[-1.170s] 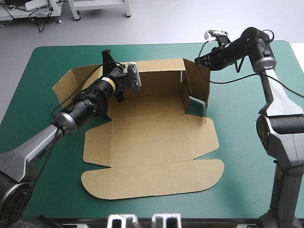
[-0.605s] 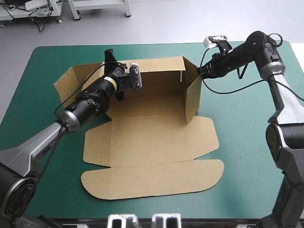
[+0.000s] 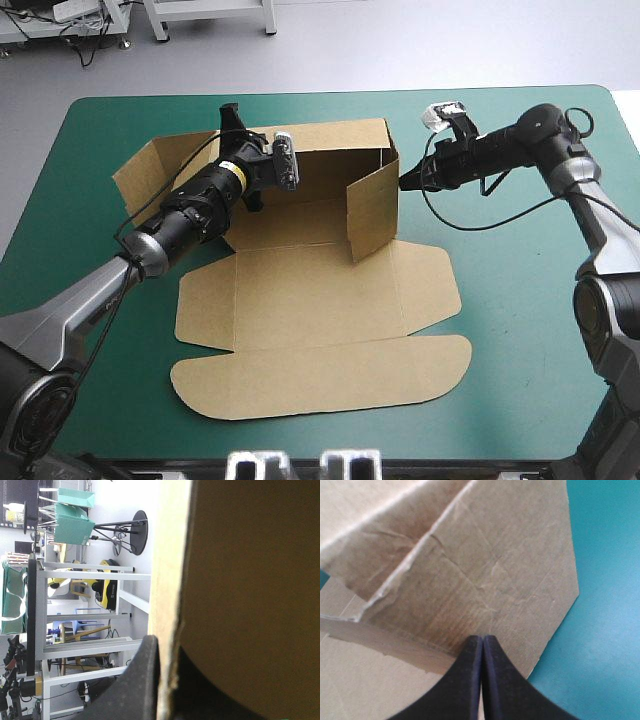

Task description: Fold the box

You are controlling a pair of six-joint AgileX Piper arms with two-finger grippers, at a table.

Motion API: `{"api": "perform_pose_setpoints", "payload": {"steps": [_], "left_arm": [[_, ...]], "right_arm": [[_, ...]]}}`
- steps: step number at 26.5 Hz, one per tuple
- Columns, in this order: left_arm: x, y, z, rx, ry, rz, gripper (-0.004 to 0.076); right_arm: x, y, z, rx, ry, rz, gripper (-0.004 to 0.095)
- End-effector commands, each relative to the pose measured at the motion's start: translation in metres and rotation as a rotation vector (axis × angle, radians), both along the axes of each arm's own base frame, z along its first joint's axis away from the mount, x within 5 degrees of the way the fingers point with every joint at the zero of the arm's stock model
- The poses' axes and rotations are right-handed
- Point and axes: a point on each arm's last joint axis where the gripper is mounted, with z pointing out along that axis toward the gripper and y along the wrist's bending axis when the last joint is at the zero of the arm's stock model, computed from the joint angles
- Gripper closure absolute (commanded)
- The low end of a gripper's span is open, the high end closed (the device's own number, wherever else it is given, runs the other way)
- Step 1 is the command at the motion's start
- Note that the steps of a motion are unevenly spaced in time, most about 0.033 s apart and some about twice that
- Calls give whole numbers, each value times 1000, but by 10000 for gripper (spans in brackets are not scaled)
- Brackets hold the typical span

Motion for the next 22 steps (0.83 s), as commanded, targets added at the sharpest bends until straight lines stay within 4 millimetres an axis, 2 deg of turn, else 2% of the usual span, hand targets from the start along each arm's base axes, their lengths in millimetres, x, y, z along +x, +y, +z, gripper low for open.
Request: {"api": "perform_pose_setpoints", "payload": {"steps": [1, 5, 8, 11, 14, 17, 22], "left_arm": [[-9, -12, 19, -59, -47, -59, 734], [-10, -15, 21, -47, -70, -101, 734], [-10, -15, 21, -41, -74, -103, 734], [-10, -15, 21, -41, -74, -103, 733], [-10, -15, 20, -33, -74, -102, 734], [-10, -13, 20, -12, -77, -94, 734], [-10, -12, 19, -2, -75, -84, 734]], "right_arm": [[-22, 1, 23, 89, -192, -59, 926], [-41, -2, -5, 126, -321, -120, 926], [-50, 0, -19, 145, -346, -102, 926], [-51, 4, -27, 111, -348, -117, 926], [-51, 6, -25, 97, -373, -93, 899], [-54, 6, -12, 67, -423, -36, 766], [-60, 5, 7, 55, -442, -14, 374]]}}
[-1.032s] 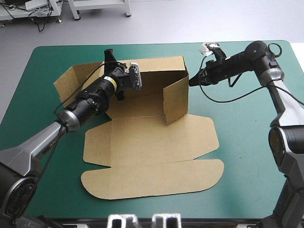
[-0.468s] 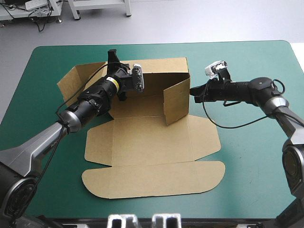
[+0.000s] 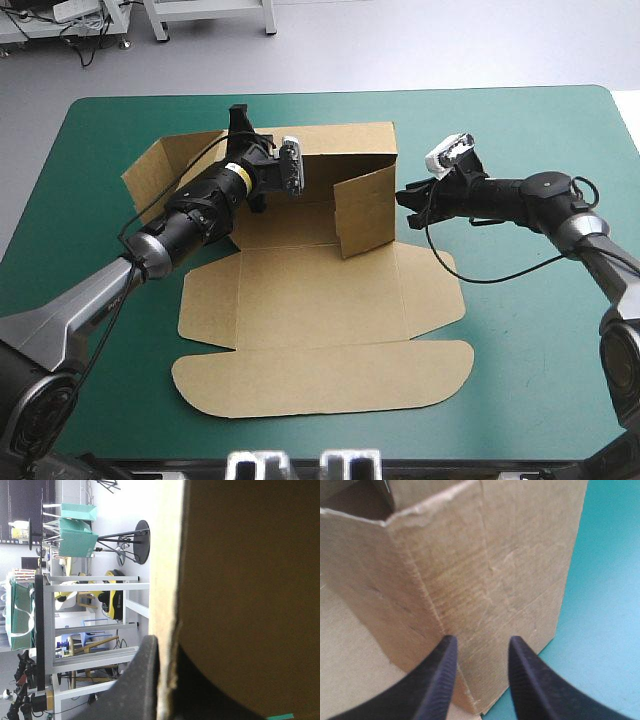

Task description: Fold the box

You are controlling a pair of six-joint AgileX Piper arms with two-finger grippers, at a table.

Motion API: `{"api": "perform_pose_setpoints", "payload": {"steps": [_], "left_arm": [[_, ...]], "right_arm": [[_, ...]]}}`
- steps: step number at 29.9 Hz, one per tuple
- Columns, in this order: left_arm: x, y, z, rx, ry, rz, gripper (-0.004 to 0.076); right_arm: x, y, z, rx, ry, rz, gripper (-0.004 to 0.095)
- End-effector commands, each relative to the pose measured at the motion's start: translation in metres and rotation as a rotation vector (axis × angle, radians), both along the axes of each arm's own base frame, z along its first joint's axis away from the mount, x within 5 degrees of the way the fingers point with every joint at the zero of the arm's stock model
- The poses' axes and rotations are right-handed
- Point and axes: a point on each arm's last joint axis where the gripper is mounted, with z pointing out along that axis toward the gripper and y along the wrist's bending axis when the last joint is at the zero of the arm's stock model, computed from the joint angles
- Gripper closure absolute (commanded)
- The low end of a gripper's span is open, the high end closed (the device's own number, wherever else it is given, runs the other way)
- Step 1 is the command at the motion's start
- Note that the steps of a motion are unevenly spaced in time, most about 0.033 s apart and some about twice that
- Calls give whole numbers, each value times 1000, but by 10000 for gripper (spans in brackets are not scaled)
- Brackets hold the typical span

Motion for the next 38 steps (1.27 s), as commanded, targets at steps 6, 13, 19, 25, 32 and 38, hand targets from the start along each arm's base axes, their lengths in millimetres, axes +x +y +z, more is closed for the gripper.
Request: {"api": "perform_pose_setpoints", "payload": {"steps": [6, 13, 19, 25, 32, 38], "left_arm": [[-11, -11, 18, -38, -47, -55, 733], [-23, -26, 15, 17, -23, -29, 733], [-31, -36, 14, -48, 16, 3, 733], [-29, -29, 12, -66, 41, 92, 733], [-29, -28, 12, -98, 51, 119, 733], [-31, -34, 17, -130, 35, 47, 733]], "right_arm": [[-15, 17, 37, 47, -67, 84, 251], [-11, 46, 37, -39, -178, -8, 251], [-7, 59, 41, -70, -252, -182, 252], [-1, 52, 45, -84, -294, -314, 252], [-7, 49, 58, -74, -329, -319, 252], [-5, 51, 51, -79, -306, -307, 349]]}}
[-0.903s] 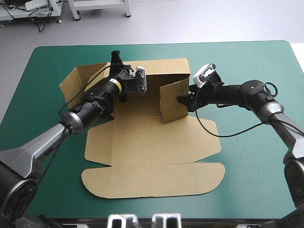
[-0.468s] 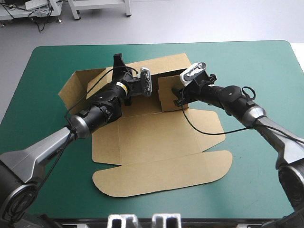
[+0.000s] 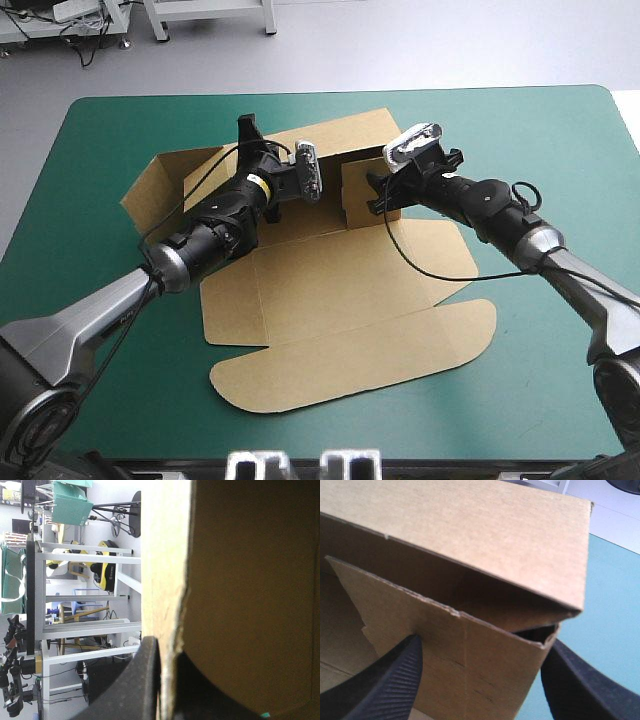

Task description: Fold the box

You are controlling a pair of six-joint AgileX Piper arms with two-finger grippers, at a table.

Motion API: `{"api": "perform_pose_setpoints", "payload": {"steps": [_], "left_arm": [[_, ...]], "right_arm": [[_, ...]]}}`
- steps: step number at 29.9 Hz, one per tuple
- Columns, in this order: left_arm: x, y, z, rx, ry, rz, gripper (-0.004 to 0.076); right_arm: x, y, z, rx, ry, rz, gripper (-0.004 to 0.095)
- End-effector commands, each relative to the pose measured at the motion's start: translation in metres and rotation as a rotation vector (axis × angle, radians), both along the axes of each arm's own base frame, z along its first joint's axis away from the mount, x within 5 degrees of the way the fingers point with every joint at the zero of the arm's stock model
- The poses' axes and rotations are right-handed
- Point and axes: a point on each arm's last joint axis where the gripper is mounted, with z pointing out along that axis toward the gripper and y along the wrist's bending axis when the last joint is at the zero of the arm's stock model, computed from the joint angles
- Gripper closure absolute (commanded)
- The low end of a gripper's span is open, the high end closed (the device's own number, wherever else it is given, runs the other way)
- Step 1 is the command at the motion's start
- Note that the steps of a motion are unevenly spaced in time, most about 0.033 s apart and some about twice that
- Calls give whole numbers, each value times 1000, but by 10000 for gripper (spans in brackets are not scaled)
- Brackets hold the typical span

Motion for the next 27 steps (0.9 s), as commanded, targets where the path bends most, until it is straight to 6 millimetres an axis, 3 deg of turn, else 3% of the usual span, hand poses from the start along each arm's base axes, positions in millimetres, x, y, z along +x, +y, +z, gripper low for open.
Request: {"api": "perform_pose_setpoints", "payload": {"steps": [1, 7, 14, 22, 27], "left_arm": [[-10, -8, 20, -109, -33, -78, 733], [-10, -4, 26, -84, -68, -80, 733], [-4, 6, 26, -92, -67, -47, 733], [-8, -8, 30, -150, -87, -195, 720], [-9, -9, 30, -167, -83, -203, 541]], "right_arm": [[1, -5, 26, 34, -84, -55, 374], [7, -21, 24, 49, -62, -90, 631], [6, -36, 18, 115, 63, -5, 908], [3, -35, 17, 125, 94, 40, 928], [4, -36, 19, 144, 92, 21, 927]]}}
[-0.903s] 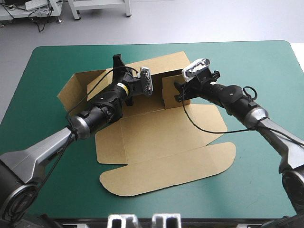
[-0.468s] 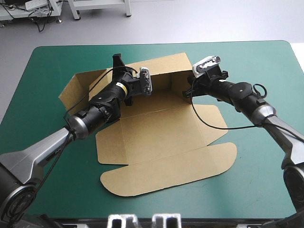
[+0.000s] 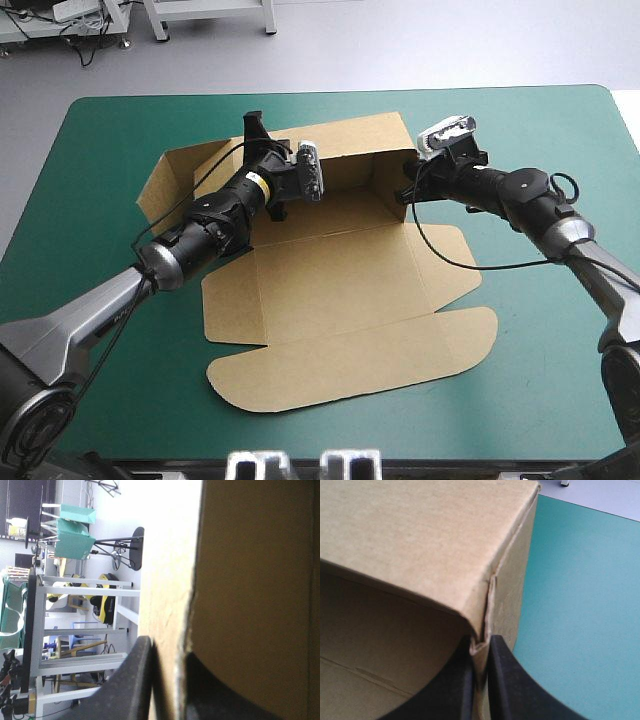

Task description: Fold the box

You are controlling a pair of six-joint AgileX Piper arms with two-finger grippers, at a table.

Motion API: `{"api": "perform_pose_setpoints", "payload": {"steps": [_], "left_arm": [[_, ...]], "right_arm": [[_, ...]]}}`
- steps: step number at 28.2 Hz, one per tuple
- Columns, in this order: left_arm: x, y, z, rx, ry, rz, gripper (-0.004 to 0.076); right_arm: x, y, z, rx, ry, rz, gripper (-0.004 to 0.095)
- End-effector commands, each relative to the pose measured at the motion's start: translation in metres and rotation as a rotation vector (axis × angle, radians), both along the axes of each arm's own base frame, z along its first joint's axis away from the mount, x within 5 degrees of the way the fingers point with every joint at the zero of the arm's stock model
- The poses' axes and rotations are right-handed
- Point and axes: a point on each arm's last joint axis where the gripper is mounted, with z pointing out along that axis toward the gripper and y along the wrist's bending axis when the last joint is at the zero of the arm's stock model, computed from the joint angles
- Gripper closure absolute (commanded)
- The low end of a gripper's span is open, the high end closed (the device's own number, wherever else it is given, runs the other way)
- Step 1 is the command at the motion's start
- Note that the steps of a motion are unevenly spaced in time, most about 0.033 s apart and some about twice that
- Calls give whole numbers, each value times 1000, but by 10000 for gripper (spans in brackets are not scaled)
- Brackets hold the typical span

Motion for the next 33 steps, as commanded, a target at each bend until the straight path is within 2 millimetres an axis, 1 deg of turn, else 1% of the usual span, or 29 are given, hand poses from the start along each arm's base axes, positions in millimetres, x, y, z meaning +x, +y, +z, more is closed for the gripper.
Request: {"api": "perform_pose_setpoints", "payload": {"steps": [1, 4, 6, 7, 11, 13, 14, 15, 16, 17, 18, 20, 22, 25, 28, 30, 31, 32, 33], "left_arm": [[-11, -7, 25, -110, -46, -84, 492], [-18, -13, 30, -123, -52, -104, 359], [-26, -18, 36, -131, -65, -131, 307], [-32, -22, 39, -137, -71, -149, 297], [-57, -34, 55, -159, -99, -204, 302], [-70, -35, 64, -157, -118, -208, 353], [-74, -34, 68, -156, -124, -203, 398], [-78, -33, 73, -164, -134, -204, 489], [-81, -31, 76, -173, -139, -205, 562], [-82, -30, 79, -183, -143, -204, 660], [-85, -27, 83, -192, -149, -201, 733], [-86, -24, 86, -184, -161, -193, 701], [-86, -20, 88, -169, -170, -169, 706], [-76, -8, 99, -228, -155, -95, 706], [-59, 16, 120, -387, -137, -6, 706], [-47, 38, 137, -505, -129, 72, 706], [-38, 59, 146, -556, -120, 154, 706], [-34, 71, 150, -581, -100, 206, 706], [-29, 92, 152, -598, -35, 296, 706]], "right_arm": [[-5, 3, 23, 50, -38, 21, 927], [-2, -1, 24, 63, -46, -34, 927], [0, -3, 26, 67, -59, -68, 927], [1, -3, 28, 69, -66, -77, 927], [3, -4, 36, 80, -88, -91, 927], [4, -3, 40, 83, -97, -85, 927], [4, -3, 42, 85, -101, -81, 927], [4, -2, 43, 80, -101, -74, 927], [4, -2, 44, 81, -98, -74, 927], [4, -1, 44, 78, -93, -63, 927], [3, -1, 45, 59, -91, -43, 928], [1, 2, 47, 30, -80, 5, 928], [0, 3, 53, 6, -61, 44, 928], [-2, 5, 66, -41, -45, 89, 927], [-3, 3, 82, -80, -16, 88, 927], [-4, 0, 93, -110, 6, 69, 927], [-6, -4, 103, -154, 25, 55, 928], [-7, -6, 106, -187, 32, 52, 928], [-11, -10, 113, -247, 57, 57, 928]]}}
